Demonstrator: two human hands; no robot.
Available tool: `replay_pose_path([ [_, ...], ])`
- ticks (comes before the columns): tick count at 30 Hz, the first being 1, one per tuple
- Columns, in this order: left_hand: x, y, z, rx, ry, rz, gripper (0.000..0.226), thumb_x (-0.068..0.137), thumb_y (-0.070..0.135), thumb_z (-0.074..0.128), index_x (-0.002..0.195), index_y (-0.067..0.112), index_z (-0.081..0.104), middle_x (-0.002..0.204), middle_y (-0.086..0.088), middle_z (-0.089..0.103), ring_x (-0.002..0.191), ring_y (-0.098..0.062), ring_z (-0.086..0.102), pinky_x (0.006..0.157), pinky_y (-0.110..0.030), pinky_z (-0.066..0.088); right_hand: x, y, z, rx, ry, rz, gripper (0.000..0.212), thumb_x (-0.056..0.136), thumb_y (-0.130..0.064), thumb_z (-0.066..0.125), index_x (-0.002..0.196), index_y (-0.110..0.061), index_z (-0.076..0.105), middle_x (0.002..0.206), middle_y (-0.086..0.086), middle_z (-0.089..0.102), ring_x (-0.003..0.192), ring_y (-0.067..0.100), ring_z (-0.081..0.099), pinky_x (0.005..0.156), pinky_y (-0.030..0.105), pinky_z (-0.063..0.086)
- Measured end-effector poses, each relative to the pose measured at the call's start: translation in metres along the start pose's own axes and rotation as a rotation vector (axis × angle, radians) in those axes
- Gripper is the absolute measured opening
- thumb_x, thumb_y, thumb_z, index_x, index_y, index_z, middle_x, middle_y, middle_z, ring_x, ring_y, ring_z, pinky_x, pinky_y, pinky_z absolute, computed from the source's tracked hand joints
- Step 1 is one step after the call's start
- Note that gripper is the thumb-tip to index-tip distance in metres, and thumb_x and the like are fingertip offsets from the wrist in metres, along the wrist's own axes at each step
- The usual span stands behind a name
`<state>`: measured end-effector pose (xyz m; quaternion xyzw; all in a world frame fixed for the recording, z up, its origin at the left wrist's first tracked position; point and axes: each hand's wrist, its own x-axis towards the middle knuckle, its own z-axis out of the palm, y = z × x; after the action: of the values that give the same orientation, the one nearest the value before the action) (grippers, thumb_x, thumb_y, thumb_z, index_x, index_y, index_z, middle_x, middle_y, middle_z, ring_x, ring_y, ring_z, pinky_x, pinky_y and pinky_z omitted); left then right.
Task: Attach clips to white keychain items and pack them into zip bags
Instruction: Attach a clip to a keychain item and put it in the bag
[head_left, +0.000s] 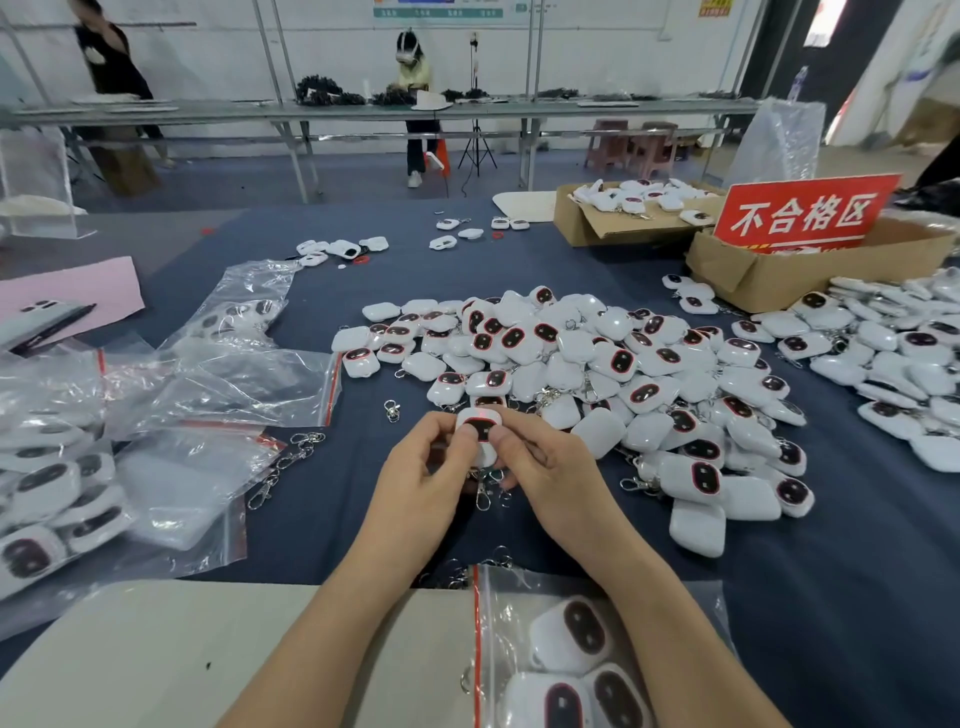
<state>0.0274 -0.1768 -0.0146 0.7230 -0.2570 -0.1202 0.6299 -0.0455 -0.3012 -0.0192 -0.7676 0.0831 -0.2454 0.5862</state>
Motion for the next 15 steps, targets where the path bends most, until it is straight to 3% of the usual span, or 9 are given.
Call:
replay_pose_path([
  [2,-0.0002,-0.0004,0.0008,0.015,-0.001,0.011,0.016,0.102,0.031,0.055,0.096,0.030,0.070,0.080,0.013,0.070,0.076,-0.008,0.063,0.082,-0.043,0.056,0.0000,-0.0014,-0.0001,0.030,0.013,0.011,0.036,0.102,-0.017,0.055,0.103,-0.051,0.066,0.088,-0.018,0.070,0.078,-0.001,0.062,0.067,0.017,0.054],
  [4,-0.0006,-0.0010,0.0007,0.019,-0.012,0.023,0.016,0.102,0.031,0.055,0.098,0.031,0.070,0.078,0.015,0.070,0.074,-0.006,0.062,0.082,-0.043,0.056,-0.0001,-0.0022,0.0000,0.046,0.027,0.014,0.036,0.102,-0.016,0.055,0.100,-0.050,0.068,0.092,-0.013,0.073,0.078,0.000,0.064,0.069,0.017,0.055],
  [11,-0.0006,-0.0041,-0.0020,0.027,-0.082,0.033,0.015,0.103,0.027,0.057,0.108,0.031,0.071,0.089,0.011,0.073,0.079,-0.001,0.064,0.080,-0.026,0.053,0.0006,-0.0006,-0.0002,0.136,0.059,0.081,0.030,0.102,-0.016,0.056,0.100,-0.041,0.072,0.106,0.003,0.073,0.093,0.017,0.070,0.077,0.029,0.061],
  [15,-0.0001,-0.0044,-0.0027,0.018,-0.095,0.031,0.015,0.102,0.024,0.058,0.110,0.028,0.070,0.094,0.008,0.074,0.084,-0.003,0.066,0.084,-0.029,0.054,0.0005,-0.0005,-0.0010,0.149,0.053,0.098,0.029,0.103,-0.017,0.055,0.102,-0.040,0.072,0.110,0.005,0.071,0.099,0.019,0.070,0.082,0.033,0.061],
])
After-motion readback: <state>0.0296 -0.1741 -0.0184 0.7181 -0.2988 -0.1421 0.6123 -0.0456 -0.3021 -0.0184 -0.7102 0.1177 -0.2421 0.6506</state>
